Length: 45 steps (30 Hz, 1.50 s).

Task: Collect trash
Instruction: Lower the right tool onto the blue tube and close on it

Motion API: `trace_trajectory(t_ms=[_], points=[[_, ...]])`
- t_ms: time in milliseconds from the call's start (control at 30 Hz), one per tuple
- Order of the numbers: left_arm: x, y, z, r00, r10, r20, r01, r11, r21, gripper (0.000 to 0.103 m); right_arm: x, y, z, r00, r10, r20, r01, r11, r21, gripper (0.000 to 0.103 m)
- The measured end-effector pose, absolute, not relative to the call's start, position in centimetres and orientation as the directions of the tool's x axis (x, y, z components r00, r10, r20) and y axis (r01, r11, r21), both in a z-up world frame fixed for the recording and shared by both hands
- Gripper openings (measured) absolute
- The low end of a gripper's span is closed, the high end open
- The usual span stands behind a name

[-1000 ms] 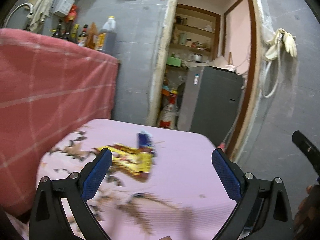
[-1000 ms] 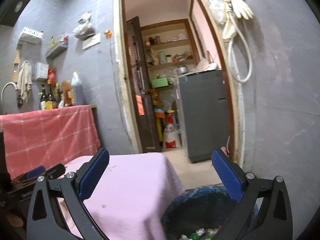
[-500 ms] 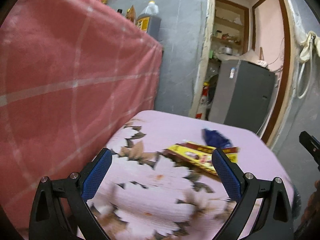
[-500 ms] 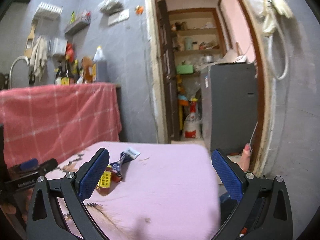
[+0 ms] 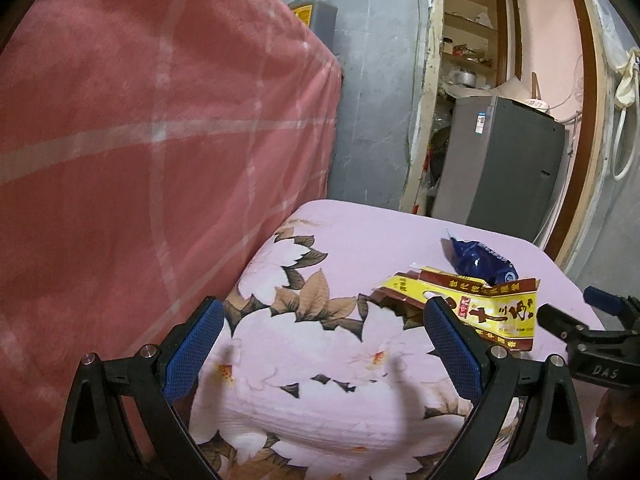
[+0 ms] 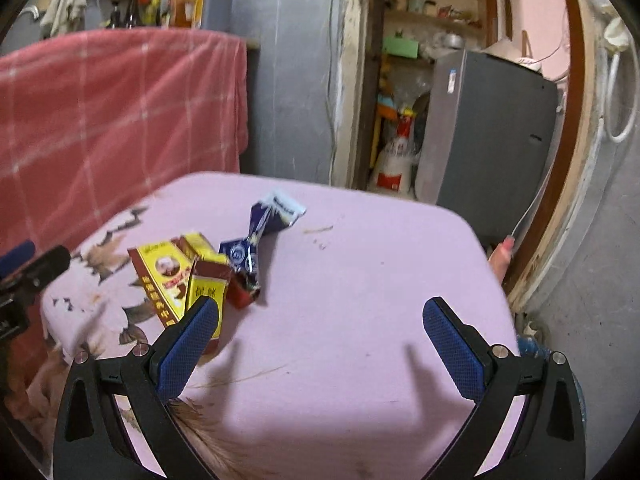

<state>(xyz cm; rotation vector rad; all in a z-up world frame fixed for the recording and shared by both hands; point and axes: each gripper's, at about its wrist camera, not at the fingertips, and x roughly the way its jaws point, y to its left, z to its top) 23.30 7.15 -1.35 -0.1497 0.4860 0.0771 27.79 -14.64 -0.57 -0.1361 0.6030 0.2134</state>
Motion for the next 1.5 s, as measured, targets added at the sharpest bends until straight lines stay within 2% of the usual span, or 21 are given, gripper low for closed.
trace_trajectory(t_ms=[333,600,700,833,933,1167,1300,1467,1500], points=[[22.3,8.3,-0.8,0.877,0.041,-0.48,-0.129,0.98,-0.152,0.098,26.2,-11.5,-0.5,0.779,0.283,-0.559,-0.366,0.93,-0.04,0.102],[21.9,6.1,-0.4,0.881,-0.037,-0.472,-0.056,0.982,-0.181,0.098,26.2,-16.7,1.0,0.815,0.231,-0.532,-0.267,0.964,0.01,0.102],[22.0,4.3,-0.3,0.882,-0.08,-0.465,-0.002,0.985,-0.174,0.098,26.6,-17.9,1.5,0.813,0.239,-0.531,-0.26,0.965,0.036,0.099],[22.2,1.7,-0.3,0.878,-0.13,-0.46,0.065,0.986,-0.155,0.097,27.4,-18.7,1.8,0.809,0.244,-0.535,-0.267,0.963,0.035,0.086],[22.6,-0.2,-0.5,0.874,-0.154,-0.461,0.103,0.986,-0.134,0.095,27.8,-19.1,1.8,0.809,0.244,-0.534,-0.267,0.963,0.036,0.082],[25.6,-3.0,-1.7,0.813,-0.218,-0.54,0.173,0.976,-0.134,0.063,28.7,-19.8,1.6,0.803,0.271,-0.531,-0.285,0.957,0.058,0.077],[26.5,-3.7,-1.9,0.802,-0.196,-0.564,0.159,0.981,-0.115,0.053,29.3,-20.3,1.6,0.799,0.281,-0.531,-0.282,0.956,0.081,0.077],[26.7,-2.8,-2.0,0.8,-0.172,-0.576,0.138,0.985,-0.102,0.021,30.2,-20.0,1.6,0.786,0.306,-0.538,-0.291,0.95,0.115,0.077],[26.7,-2.6,-2.1,0.799,-0.17,-0.576,0.135,0.985,-0.103,0.02,30.3,-19.8,1.6,0.782,0.313,-0.538,-0.296,0.948,0.12,0.077]])
